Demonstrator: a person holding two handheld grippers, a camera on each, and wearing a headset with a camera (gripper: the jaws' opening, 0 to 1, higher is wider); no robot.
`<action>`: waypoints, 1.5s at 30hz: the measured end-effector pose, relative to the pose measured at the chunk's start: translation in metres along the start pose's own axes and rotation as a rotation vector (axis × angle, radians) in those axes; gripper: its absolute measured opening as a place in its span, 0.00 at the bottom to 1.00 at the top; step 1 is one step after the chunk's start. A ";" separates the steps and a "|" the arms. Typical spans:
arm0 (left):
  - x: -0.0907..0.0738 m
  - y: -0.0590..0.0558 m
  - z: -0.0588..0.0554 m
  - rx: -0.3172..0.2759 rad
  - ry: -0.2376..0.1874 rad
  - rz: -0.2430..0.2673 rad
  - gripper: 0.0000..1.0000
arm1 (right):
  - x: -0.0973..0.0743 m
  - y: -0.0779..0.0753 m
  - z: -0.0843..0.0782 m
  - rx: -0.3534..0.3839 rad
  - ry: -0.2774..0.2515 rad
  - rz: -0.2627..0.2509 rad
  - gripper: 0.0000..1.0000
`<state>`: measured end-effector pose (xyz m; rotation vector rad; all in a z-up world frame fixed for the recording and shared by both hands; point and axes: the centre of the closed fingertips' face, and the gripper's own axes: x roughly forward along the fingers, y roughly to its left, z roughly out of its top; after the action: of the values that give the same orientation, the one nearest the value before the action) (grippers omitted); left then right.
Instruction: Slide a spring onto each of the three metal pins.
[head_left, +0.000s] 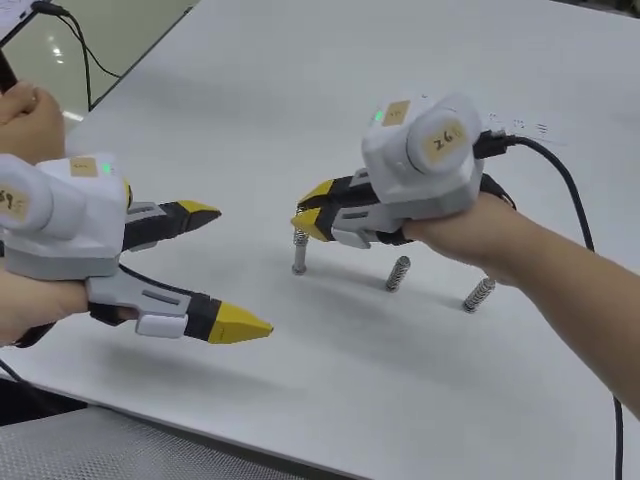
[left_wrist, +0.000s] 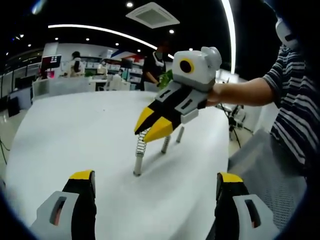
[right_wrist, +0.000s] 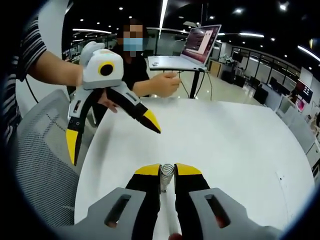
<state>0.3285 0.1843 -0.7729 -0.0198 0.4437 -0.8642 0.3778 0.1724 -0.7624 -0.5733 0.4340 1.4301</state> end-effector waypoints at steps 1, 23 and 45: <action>0.000 0.000 0.000 -0.001 0.000 0.000 0.98 | 0.000 0.000 -0.001 -0.001 0.001 0.000 0.06; 0.001 -0.001 -0.002 -0.011 0.002 -0.005 0.98 | 0.027 0.007 -0.031 -0.066 0.076 0.022 0.07; 0.007 -0.006 0.002 -0.006 0.000 -0.015 0.97 | 0.030 0.002 -0.037 -0.053 0.060 -0.010 0.13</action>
<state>0.3286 0.1750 -0.7724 -0.0289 0.4462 -0.8775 0.3814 0.1741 -0.8096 -0.6622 0.4413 1.4209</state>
